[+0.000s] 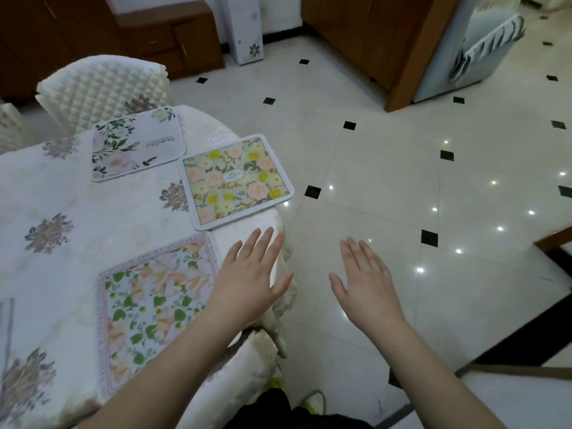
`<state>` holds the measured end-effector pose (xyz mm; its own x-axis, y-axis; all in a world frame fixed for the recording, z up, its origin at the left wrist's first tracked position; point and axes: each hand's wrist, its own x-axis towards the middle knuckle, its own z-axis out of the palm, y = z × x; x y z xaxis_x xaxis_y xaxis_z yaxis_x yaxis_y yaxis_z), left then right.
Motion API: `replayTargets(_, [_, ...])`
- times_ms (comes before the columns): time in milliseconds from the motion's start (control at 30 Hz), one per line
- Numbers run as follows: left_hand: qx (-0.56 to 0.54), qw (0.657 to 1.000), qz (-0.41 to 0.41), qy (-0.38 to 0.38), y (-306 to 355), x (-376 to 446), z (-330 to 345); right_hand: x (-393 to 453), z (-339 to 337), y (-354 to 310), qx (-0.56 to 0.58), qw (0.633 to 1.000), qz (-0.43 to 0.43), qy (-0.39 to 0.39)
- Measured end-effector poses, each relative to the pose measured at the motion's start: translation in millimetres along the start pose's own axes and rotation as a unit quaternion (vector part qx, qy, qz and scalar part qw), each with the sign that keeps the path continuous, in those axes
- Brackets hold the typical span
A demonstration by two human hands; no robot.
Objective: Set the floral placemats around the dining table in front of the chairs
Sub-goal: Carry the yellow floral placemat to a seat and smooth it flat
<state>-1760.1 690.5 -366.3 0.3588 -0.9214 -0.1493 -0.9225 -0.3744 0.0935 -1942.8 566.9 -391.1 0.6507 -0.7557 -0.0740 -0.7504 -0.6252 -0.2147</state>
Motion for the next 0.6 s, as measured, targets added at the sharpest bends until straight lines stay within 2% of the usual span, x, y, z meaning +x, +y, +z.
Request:
replayTargets(367, [-0.028, 0.999, 0.006, 0.028, 10.8, 55.8, -2.4, 48.2, -13.4, 28.4, -0.07, 0.997, -0.01, 0.017])
replayTargets(600, [0.013, 1.0, -0.013, 0.012, 63.5, 122.5, 4.7, 94.9, -15.7, 95.1, -0.064, 0.997, -0.018, 0.029])
